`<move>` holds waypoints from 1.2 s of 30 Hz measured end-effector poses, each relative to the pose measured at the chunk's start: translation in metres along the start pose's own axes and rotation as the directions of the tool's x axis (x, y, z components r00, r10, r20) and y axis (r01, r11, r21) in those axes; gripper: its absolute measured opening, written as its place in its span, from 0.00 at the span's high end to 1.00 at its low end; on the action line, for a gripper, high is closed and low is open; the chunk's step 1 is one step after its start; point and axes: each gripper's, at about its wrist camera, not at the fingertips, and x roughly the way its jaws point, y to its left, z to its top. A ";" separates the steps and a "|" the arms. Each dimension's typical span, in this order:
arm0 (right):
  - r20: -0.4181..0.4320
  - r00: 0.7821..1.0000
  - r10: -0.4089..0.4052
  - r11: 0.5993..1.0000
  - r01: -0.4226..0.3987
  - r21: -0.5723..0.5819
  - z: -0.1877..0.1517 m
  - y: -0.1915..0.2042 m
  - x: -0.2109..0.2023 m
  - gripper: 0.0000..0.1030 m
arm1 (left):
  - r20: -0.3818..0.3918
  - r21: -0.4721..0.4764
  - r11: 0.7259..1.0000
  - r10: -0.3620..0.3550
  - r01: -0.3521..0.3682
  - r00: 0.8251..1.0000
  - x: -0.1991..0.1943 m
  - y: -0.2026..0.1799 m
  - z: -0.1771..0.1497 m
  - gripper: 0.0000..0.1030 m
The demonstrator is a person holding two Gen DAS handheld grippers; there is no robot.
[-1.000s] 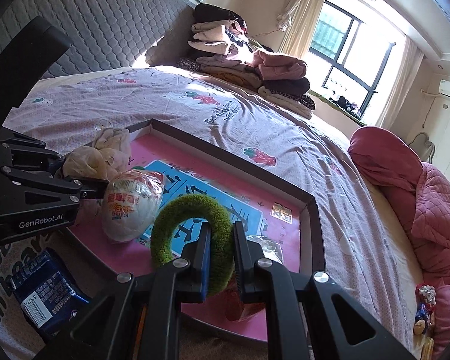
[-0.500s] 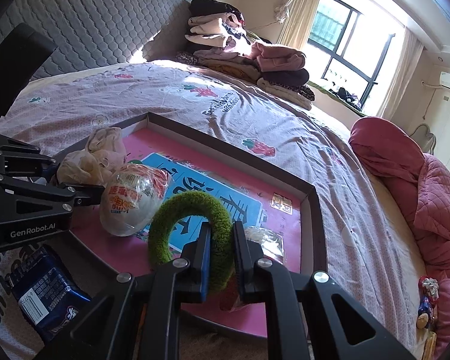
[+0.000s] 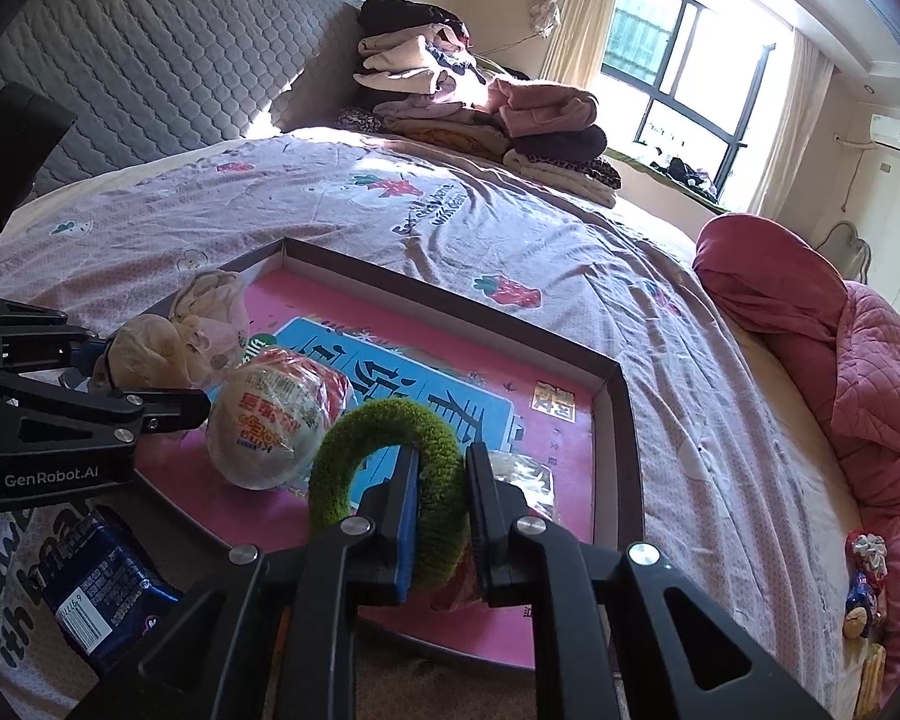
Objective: Organize objects
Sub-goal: 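Lower mesh bag into tray and open left gripper while right gripper releases green ring, then withdraw both open grippers back from the tray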
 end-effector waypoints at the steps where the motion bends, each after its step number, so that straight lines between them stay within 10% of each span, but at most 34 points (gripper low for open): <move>1: 0.001 1.000 0.000 1.000 0.000 0.004 0.000 -0.001 0.000 0.83 | 0.003 -0.003 1.000 -0.001 0.001 1.000 -0.001 0.000 0.000 0.55; 14: 0.016 1.000 -0.009 0.998 0.008 0.054 0.003 -0.015 -0.009 0.75 | 0.011 -0.014 0.999 -0.040 0.040 0.999 -0.007 0.002 0.003 0.33; 36: 0.040 0.999 0.003 0.996 -0.006 0.092 0.008 -0.023 -0.020 0.74 | 0.062 -0.052 0.998 -0.023 0.026 0.998 -0.027 0.007 0.009 0.27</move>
